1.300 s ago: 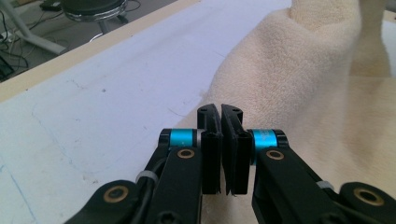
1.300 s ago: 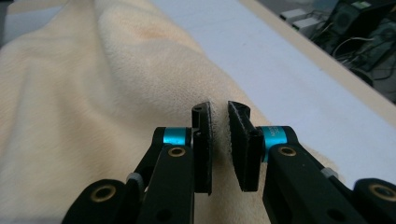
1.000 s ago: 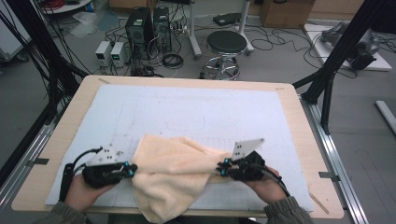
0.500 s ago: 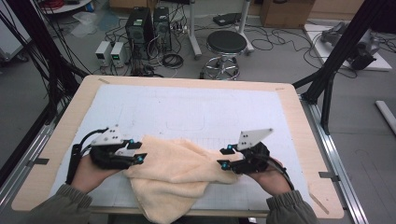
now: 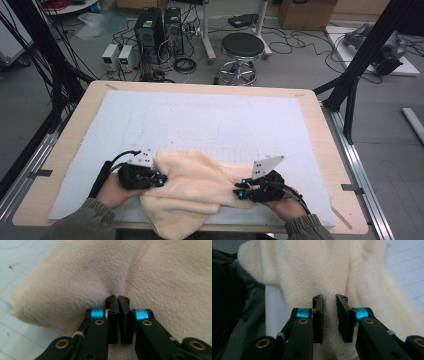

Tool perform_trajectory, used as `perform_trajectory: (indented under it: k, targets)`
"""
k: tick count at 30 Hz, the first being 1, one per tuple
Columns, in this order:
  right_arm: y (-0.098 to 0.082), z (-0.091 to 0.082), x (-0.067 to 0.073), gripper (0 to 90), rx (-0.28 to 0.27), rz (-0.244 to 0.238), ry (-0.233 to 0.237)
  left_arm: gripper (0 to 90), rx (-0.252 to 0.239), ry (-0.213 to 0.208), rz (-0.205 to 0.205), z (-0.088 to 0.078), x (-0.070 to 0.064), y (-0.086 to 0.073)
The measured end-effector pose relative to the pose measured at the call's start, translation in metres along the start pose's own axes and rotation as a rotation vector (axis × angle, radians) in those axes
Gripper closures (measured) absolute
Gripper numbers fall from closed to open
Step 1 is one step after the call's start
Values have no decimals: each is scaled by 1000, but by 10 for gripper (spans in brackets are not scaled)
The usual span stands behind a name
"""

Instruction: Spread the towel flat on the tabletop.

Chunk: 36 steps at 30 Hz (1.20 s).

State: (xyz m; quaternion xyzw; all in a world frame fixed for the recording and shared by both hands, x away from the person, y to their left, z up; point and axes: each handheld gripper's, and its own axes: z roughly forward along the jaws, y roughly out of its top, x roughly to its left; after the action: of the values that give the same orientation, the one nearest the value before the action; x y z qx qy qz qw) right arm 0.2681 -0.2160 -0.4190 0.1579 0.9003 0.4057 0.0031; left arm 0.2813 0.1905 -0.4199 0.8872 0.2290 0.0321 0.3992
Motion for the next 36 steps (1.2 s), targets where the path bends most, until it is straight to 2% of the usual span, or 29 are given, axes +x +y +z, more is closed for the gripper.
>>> perform_trajectory:
  k: [2,5,7,8,11,13,14,16,18,19,20,21,22,23,24,25,26,29,32,33,34,35,36]
  targets:
    - [-6,1,5,803,13,8,20,890,-24,-10,-17,-8,-5,-5]
    - [-6,1,11,814,34,-13,47,890,-28,-40,-7,-19,-13,-6]
    - [-3,-1,13,772,23,-33,55,888,-35,-51,3,-26,-15,-4]
    - [-1,-4,13,728,9,-25,61,864,-51,-49,-6,-30,-15,-2]
    - [6,-15,8,662,-64,-23,28,736,-96,-13,-13,-38,-8,8]
    - [11,-23,2,620,-99,-12,-30,613,-141,17,-21,-39,-2,18]
    - [14,-26,-2,606,-110,-10,-59,613,-161,43,-23,-39,1,23]
    - [17,-26,-11,580,-120,5,-110,505,-186,102,-15,-33,8,33]
    - [17,-19,-21,537,-94,29,-125,441,-179,141,-14,-23,15,39]
    - [16,-13,-27,522,-77,45,-117,415,-164,152,-18,-17,19,40]
    - [15,-6,-30,512,-56,64,-95,385,-133,149,-27,-9,23,40]
    - [14,1,-33,521,-26,69,-85,383,-89,125,-42,-2,26,39]
    - [14,8,-35,590,5,68,-73,432,-33,73,-55,4,31,38]
    - [13,13,-37,691,32,67,-47,551,11,30,-58,9,32,36]
    - [14,16,-37,755,41,48,-38,690,28,39,-37,13,30,34]
    - [16,17,-38,779,35,38,-37,752,37,46,-21,13,29,34]
    - [19,15,-39,786,32,36,-36,799,24,57,-18,12,28,35]
    - [32,4,-45,790,-13,25,-106,830,-36,125,-18,0,26,38]
    - [52,-12,-49,788,-70,13,-198,835,-131,193,-14,-20,25,42]
    - [57,-15,-50,786,-86,7,-224,835,-173,223,-6,-29,22,43]
    - [64,-19,-49,784,-107,-7,-255,834,-194,243,4,-35,19,44]
    - [69,-21,-48,776,-119,-15,-271,834,-197,255,19,-38,16,44]
    - [71,-19,-47,773,-119,-25,-284,834,-184,249,29,-39,13,42]
